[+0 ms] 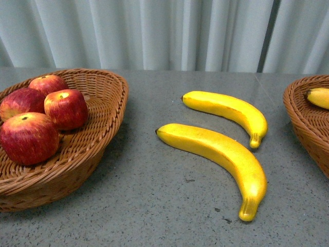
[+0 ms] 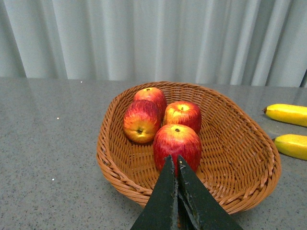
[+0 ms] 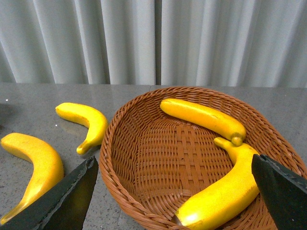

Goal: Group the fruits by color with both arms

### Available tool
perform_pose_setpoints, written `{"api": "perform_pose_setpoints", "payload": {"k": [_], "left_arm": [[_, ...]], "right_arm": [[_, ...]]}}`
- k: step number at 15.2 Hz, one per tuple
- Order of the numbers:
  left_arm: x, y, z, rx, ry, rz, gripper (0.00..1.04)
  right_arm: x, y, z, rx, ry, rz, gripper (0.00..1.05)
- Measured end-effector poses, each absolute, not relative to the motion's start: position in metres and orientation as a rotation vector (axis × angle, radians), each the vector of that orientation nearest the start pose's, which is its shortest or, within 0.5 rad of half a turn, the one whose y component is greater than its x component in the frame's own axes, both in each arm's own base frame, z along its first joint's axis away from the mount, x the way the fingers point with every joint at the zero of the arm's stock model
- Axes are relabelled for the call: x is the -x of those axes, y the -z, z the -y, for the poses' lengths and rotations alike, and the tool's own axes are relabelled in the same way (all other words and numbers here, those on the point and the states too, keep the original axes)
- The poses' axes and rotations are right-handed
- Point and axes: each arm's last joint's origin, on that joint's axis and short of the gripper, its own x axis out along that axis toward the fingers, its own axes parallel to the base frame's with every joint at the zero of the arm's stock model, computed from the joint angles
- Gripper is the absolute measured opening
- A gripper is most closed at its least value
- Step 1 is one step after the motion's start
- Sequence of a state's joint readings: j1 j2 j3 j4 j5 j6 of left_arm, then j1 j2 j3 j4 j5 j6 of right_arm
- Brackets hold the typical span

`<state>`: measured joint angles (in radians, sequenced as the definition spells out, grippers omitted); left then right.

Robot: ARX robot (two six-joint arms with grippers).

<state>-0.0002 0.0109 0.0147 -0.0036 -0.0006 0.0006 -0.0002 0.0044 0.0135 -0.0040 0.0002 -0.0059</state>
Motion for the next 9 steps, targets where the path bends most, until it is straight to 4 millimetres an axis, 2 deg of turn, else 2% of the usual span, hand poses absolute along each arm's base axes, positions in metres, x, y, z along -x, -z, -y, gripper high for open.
{"api": "perform_pose_setpoints", "payload": {"k": [3, 4, 9], "left_arm": [[-0.0975, -0.1673, 0.0000, -0.001, 0.000, 0.000, 0.02], [-0.0975, -0.1673, 0.0000, 0.000, 0.000, 0.000, 0.08], [-0.0975, -0.1673, 0.0000, 0.000, 0.000, 0.000, 0.70]], "right_arm": [[-0.0971, -0.1674, 0.0000, 0.006, 0.000, 0.005, 0.98], [-0.0972, -0.1673, 0.0000, 0.006, 0.000, 0.005, 0.98], [-0.0971, -0.1674, 0.0000, 0.006, 0.000, 0.005, 0.98]]}}
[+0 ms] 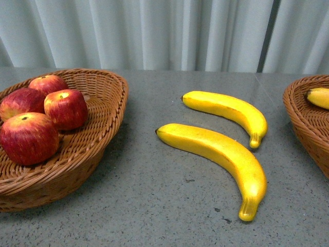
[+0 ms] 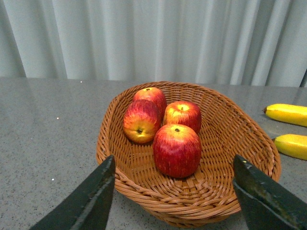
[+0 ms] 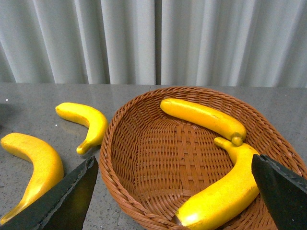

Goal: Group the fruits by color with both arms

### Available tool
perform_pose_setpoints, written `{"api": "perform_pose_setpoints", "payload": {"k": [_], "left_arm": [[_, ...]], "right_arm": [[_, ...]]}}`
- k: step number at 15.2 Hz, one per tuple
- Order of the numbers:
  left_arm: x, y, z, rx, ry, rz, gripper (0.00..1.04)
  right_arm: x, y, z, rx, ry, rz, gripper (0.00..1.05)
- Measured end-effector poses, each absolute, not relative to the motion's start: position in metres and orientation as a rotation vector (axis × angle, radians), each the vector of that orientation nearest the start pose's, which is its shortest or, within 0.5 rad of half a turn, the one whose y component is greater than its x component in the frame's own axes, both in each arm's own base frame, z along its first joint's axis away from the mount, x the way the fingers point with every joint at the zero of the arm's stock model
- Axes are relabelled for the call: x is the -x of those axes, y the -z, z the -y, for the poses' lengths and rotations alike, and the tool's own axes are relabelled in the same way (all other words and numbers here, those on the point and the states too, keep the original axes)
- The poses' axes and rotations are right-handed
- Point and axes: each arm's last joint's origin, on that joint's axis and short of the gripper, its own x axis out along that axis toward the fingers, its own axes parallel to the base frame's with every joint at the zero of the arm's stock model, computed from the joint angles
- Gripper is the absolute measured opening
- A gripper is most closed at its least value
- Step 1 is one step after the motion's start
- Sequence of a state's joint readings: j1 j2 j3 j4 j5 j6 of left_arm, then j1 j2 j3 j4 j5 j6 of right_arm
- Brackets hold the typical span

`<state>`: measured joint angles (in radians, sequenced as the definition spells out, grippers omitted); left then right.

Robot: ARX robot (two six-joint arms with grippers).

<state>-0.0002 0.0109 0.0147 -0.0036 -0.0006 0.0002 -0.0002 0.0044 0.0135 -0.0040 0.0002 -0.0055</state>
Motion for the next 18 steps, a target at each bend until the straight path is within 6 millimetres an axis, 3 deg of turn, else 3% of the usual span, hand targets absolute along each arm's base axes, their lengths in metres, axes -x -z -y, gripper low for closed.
{"api": "perform_pose_setpoints", "payload": {"k": [2, 3, 9, 10, 11, 13, 15, 18], "left_arm": [[-0.097, -0.167, 0.000, 0.000, 0.000, 0.000, 0.93], [-0.097, -0.167, 0.000, -0.001, 0.000, 0.000, 1.00], [-0.097, -0.167, 0.000, -0.001, 0.000, 0.000, 0.98], [-0.097, -0.167, 0.000, -0.001, -0.002, 0.000, 0.98], [-0.097, -0.167, 0.000, -0.001, 0.001, 0.001, 0.98], [-0.097, -0.167, 0.000, -0.001, -0.001, 0.001, 0.98], [-0.097, -0.167, 0.000, -0.001, 0.000, 0.001, 0.98], [-0.097, -0.167, 0.000, -0.001, 0.000, 0.001, 0.98]], "right_arm": [[-0.097, -0.167, 0.000, 0.006, 0.000, 0.005, 0.98], [-0.097, -0.167, 0.000, 0.006, 0.000, 0.005, 0.98], [-0.097, -0.167, 0.000, 0.006, 0.000, 0.005, 0.98], [-0.099, -0.170, 0.000, -0.023, -0.072, 0.031, 0.98], [-0.107, -0.181, -0.001, -0.060, -0.219, 0.061, 0.98], [-0.137, -0.209, -0.026, -0.068, -0.484, 0.096, 0.98], [-0.166, -0.234, -0.042, -0.049, -0.541, 0.137, 0.98], [-0.197, -0.245, -0.063, -0.031, -0.593, 0.090, 0.98]]}}
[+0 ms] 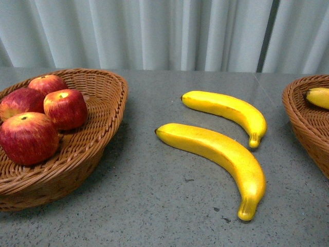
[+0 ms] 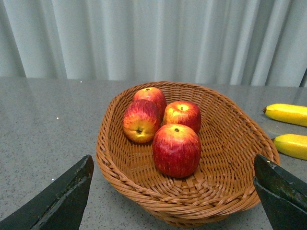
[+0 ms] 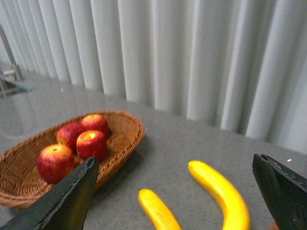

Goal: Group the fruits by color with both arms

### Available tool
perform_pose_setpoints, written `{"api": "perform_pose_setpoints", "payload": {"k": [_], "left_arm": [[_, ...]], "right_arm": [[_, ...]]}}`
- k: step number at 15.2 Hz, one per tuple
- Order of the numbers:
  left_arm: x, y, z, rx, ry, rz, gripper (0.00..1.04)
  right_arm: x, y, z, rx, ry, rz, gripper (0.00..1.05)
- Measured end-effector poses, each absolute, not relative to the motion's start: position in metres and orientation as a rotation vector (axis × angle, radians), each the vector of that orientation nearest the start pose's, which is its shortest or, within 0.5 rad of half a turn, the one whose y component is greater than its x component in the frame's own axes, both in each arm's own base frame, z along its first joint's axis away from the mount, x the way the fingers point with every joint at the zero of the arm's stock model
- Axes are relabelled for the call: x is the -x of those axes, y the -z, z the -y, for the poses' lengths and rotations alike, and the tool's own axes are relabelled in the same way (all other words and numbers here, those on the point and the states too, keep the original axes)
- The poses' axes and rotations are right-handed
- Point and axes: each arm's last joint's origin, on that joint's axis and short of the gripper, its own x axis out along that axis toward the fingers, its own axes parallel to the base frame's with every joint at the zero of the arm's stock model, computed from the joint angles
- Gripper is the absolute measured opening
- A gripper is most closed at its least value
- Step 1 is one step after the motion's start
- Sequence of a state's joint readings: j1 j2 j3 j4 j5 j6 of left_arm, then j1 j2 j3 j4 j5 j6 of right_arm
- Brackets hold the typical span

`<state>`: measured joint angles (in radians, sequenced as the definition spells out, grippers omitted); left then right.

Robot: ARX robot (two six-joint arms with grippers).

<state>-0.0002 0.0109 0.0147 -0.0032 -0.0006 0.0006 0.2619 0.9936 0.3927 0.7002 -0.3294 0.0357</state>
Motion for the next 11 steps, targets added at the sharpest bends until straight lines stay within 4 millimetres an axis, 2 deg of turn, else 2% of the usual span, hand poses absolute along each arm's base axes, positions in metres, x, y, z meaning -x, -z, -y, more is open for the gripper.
{"api": "perform_pose_setpoints", "payload": {"k": [2, 5, 8, 11], "left_arm": [[-0.097, -0.167, 0.000, -0.001, 0.000, 0.001, 0.98], [-0.097, -0.167, 0.000, -0.001, 0.000, 0.001, 0.98], [-0.097, -0.167, 0.000, -0.001, 0.000, 0.001, 0.98], [-0.097, -0.167, 0.000, -0.001, 0.000, 0.001, 0.98]], "right_arm": [[-0.251, -0.234, -0.100, 0.028, -0.661, -0.110, 0.98], [-0.306, -0.220, -0.140, 0.149, -0.681, -0.290, 0.98], [-0.329, -0.190, -0.154, 0.284, -0.692, -0.465, 0.98], [-0.341, -0.167, -0.152, 0.370, -0.673, -0.610, 0.98]]}}
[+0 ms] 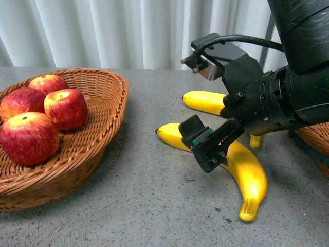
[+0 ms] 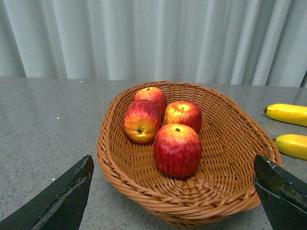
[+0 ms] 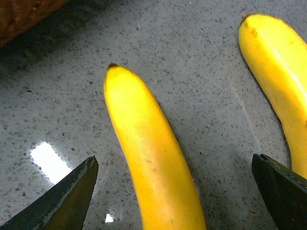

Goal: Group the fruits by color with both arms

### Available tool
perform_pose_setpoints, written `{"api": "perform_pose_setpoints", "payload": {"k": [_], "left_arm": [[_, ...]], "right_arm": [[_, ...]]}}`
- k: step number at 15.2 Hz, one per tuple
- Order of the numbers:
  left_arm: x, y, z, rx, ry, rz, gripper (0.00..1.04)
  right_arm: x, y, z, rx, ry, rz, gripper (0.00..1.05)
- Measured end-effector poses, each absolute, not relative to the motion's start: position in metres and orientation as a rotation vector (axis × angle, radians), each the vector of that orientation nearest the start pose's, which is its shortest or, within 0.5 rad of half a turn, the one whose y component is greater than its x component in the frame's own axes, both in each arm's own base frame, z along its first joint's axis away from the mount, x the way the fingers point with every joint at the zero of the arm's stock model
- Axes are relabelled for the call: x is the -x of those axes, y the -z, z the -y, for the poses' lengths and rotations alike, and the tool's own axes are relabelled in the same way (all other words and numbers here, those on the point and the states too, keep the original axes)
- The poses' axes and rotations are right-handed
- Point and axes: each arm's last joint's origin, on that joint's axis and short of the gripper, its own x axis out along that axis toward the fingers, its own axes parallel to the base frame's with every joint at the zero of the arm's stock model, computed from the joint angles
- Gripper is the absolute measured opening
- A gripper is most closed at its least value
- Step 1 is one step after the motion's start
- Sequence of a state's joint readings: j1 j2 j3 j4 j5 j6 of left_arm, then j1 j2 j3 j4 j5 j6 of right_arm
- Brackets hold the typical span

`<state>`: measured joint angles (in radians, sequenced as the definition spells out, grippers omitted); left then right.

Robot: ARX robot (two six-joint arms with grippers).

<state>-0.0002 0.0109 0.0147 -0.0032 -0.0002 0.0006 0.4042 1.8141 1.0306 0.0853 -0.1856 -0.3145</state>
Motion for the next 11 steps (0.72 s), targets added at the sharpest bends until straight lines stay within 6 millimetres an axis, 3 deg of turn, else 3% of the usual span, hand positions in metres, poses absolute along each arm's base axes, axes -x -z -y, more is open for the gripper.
{"api": "perform_pose_setpoints", "payload": {"k": [6, 11], "left_arm": [[-0.097, -0.167, 0.000, -0.001, 0.000, 0.001, 0.98], [-0.097, -0.167, 0.000, -0.001, 0.000, 0.001, 0.98]], "right_arm": [[-0.350, -0.147, -0.147, 0.444, -0.648, -0.733, 0.96], [-0.349, -0.147, -0.147, 0.435, -0.680, -0.731, 0.43]]}}
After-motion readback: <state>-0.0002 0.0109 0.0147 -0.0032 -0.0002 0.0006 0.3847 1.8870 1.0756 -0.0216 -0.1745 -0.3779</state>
